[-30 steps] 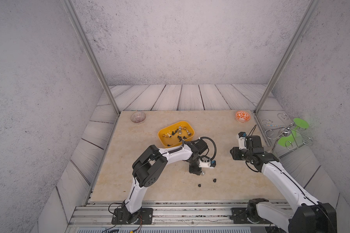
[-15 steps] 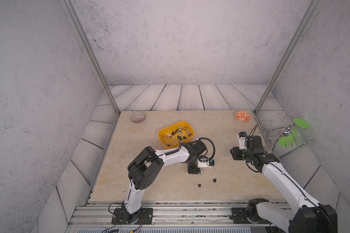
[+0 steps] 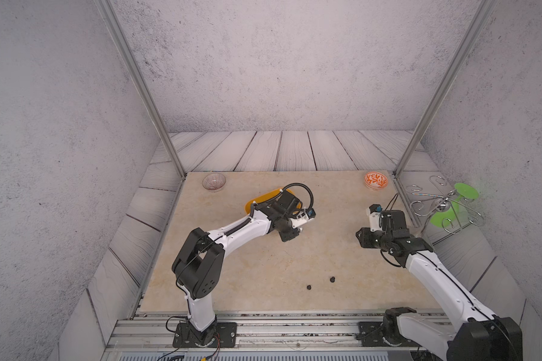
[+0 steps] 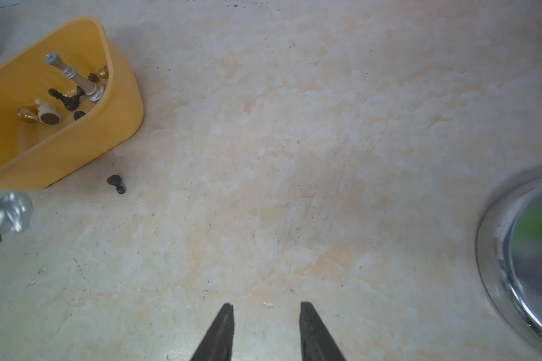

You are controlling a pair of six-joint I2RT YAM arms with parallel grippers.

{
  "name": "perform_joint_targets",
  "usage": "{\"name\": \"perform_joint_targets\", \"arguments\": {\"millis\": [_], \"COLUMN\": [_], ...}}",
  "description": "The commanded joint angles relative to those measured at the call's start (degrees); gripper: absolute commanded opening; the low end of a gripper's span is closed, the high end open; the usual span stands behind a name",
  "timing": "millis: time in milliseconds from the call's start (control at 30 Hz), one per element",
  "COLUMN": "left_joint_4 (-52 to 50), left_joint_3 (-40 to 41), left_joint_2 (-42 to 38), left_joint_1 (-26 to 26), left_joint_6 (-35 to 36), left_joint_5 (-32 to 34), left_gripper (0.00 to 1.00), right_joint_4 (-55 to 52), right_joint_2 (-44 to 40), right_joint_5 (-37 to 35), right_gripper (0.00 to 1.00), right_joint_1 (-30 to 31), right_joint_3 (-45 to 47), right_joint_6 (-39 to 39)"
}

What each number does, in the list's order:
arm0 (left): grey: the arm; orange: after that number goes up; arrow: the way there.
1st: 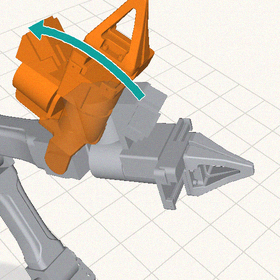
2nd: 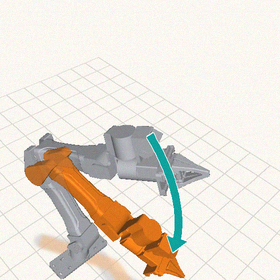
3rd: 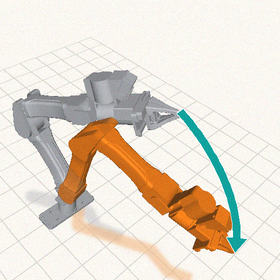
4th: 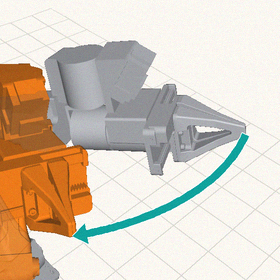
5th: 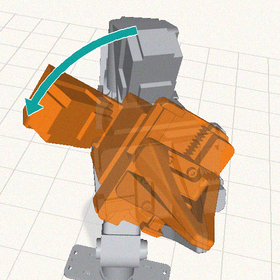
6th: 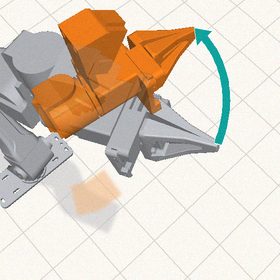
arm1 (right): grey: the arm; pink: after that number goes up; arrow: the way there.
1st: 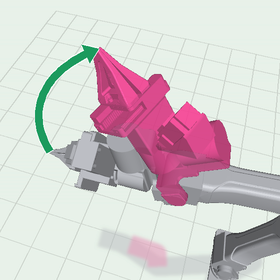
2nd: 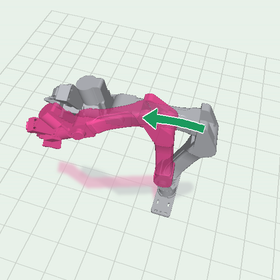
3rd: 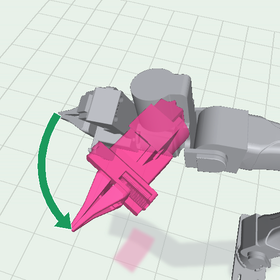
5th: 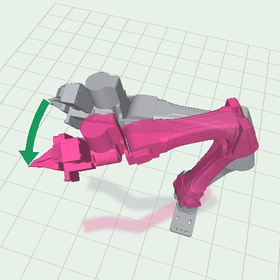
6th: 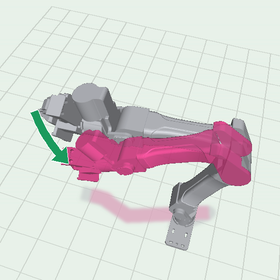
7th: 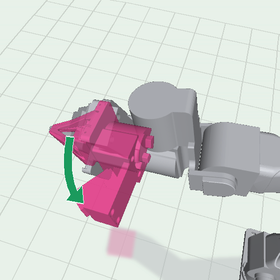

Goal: Put the chess pieces into the storage box
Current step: Place the chess piece in the storage box.

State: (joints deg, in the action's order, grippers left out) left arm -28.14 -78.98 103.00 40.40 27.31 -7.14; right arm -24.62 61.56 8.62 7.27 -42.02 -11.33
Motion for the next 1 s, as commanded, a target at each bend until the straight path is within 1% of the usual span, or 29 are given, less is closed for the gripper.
{"name": "perform_joint_targets", "arguments": {"millis": [0, 133, 333, 500, 733, 967], "left_joint_4": [3.1, 2.3, -0.2, -1.3, -1.3, -1.3], "left_joint_3": [-0.7, -4.1, -9.3, -11.9, -13.5, -14.3], "left_joint_2": [-1.1, 2.4, 7.9, 11.4, 14.1, 14.9], "left_joint_1": [-3.4, -9.1, -13.0, -14.6, -15.3, -15.6], "left_joint_6": [-4.2, -8.4, -10.9, -13.4, -14.7, -15.9], "left_joint_5": [1.2, -0.5, 1.5, 1.4, 0.3, 0.2], "left_gripper": [0.29, 0.29, 0.29, 0.29, 0.31, 0.38], "right_joint_4": [-0.3, -0.2, -0.3, -0.4, -0.4, -0.6], "right_joint_2": [-1.0, -1.0, -1.0, -0.7, -0.9, -0.9], "right_joint_5": [1.1, 1.5, 1.3, 1.4, 1.0, 1.0], "right_gripper": [0.37, 0.37, 0.37, 0.37, 0.37, 0.37], "right_joint_1": [-0.4, -0.4, -0.4, -0.4, -0.5, -0.5], "right_joint_3": [0.3, 0.4, 0.4, 0.3, 0.3, 0.3], "right_joint_6": [0.3, 0.2, 0.2, 0.3, 0.3, 0.3]}}
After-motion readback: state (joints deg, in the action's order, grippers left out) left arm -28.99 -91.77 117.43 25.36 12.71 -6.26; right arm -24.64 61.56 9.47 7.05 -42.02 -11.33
